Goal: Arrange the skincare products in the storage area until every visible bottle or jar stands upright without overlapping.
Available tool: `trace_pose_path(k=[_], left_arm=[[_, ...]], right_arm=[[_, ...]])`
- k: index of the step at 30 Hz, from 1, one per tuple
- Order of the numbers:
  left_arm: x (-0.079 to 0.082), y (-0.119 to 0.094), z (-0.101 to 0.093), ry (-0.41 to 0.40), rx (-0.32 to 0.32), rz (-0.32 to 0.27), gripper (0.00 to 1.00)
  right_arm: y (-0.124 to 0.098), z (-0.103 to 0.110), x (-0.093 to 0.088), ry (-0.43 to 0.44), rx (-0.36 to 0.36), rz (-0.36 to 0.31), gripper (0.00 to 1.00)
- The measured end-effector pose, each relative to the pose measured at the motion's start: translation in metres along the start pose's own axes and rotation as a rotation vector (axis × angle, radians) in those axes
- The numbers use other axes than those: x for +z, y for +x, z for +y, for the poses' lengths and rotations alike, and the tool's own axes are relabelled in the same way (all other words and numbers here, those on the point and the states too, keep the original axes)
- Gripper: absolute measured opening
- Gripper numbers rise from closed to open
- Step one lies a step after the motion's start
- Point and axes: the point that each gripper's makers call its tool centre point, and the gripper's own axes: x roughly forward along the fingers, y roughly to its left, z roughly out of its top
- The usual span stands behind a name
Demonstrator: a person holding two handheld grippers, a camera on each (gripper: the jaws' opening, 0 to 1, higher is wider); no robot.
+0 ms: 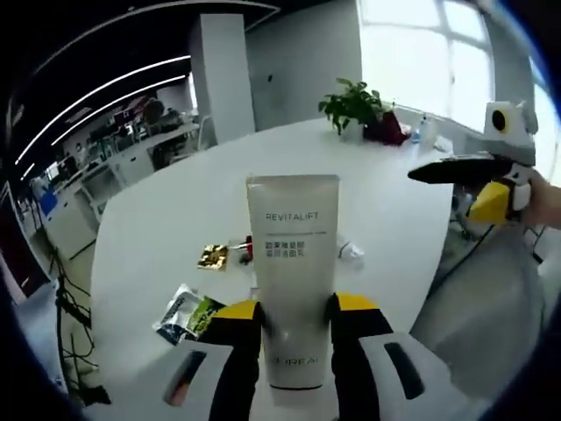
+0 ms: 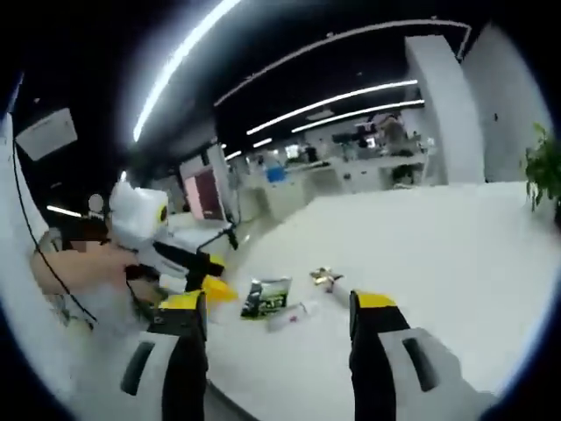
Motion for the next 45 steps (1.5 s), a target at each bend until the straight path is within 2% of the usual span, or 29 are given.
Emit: trace_pose_path(k=[4,9,18,21,24,29,33,36,40,45], left_arm=[[0.008,-0.004,-0.017,0.018,-0.018,-0.025,0.35],[0.016,-0.008,-0.035,0.010,-0.040,-0.056,0.35],[0.029,-0.016,-0.057,0.022,-0.056,-0.094,0.34],[0.032,-0.018,-0.062,0.034,-0.048,-0.101,0.34],[0.032,-0.018,-0.065,0.040,-0.049,-0.100,0.34],[0.032,-0.019,-0.068,0.042,-0.045,-0.098,0.34],[0.035,-0.020,-0.069,0.035,-0.051,-0.107,0.35],[0.037,-0.019,-0.069,0.035,-0.049,-0.111,0.35],[0.039,-0.019,-0.071,0.031,-0.055,-0.118,0.35],[0.038,-0.017,-0.072,0.026,-0.055,-0.110,0.35]], right_arm=[[0.011,0.014,0.005,0.094,0.048,-0.028,0.59],[0.018,0.028,0.011,0.144,0.092,-0.047,0.57],[0.024,0.040,0.005,0.242,0.110,-0.039,0.52],[0.024,0.041,0.004,0.265,0.111,-0.038,0.47],[0.026,0.043,0.002,0.318,0.115,-0.039,0.38],[0.029,0.047,-0.002,0.328,0.127,-0.027,0.34],[0.031,0.054,-0.005,0.303,0.143,-0.007,0.28],[0.032,0.052,-0.003,0.293,0.134,-0.013,0.27],[0.030,0.043,-0.005,0.273,0.104,-0.018,0.18],[0.031,0.043,-0.006,0.272,0.095,-0.020,0.18]])
